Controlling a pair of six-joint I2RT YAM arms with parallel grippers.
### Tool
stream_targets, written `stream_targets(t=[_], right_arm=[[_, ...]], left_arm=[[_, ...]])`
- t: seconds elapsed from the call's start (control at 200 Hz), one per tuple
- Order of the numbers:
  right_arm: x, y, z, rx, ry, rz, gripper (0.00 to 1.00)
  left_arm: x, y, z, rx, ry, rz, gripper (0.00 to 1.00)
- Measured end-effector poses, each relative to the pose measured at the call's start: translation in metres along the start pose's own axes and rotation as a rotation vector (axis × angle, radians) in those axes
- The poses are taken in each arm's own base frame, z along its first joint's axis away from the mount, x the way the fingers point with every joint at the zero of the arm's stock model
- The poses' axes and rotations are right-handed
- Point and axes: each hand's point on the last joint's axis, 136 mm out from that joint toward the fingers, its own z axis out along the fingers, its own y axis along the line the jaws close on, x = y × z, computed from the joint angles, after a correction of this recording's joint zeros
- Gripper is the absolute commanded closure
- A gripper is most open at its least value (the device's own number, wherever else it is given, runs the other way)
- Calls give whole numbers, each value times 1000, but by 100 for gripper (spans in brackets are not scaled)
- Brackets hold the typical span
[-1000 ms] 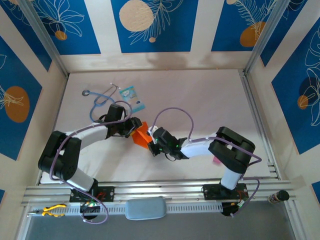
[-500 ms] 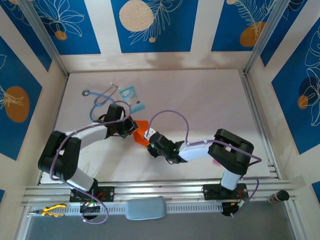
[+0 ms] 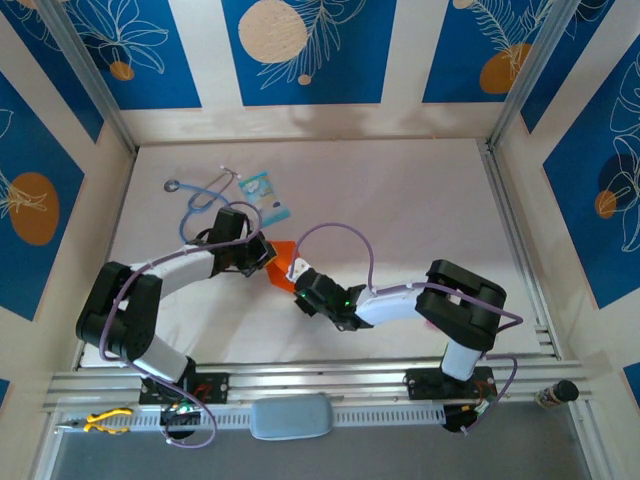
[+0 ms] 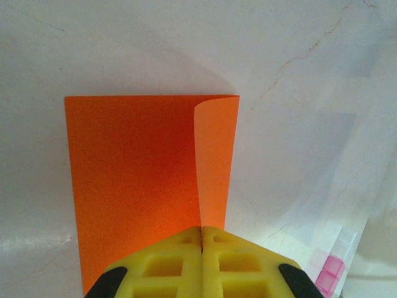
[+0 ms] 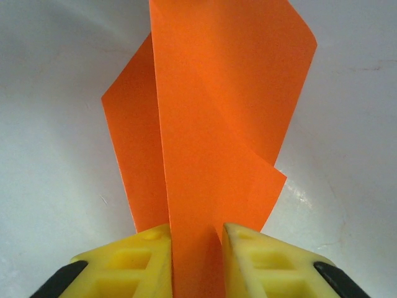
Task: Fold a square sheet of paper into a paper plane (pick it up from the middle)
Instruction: Fourth fold the wing at the center of the table.
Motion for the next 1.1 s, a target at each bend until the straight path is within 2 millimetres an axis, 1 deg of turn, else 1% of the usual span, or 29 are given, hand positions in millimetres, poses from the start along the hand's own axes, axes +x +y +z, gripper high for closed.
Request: stream_targets(t=[0.2,0.365,0.465,0.625,0.82,1.101], right_arm=[[2,0,2,7,6,-3,76],[4,0,4,10,14,-9,81],[4,0,4,9,13,-9,82],[4,0,4,7,13,-2,78],[2,0,4,3,7,12,76],[2,1,5,-19,10,37,85]], left_arm=[[0,0,0,4,5,-1,96],[1,-1,0,7,8,-1,96],[1,-1,0,8,10,-1,96],[1,-1,0,8,10,-1,96],[1,-1,0,8,10,-1,96],[1,-1,0,8,10,-1,96]])
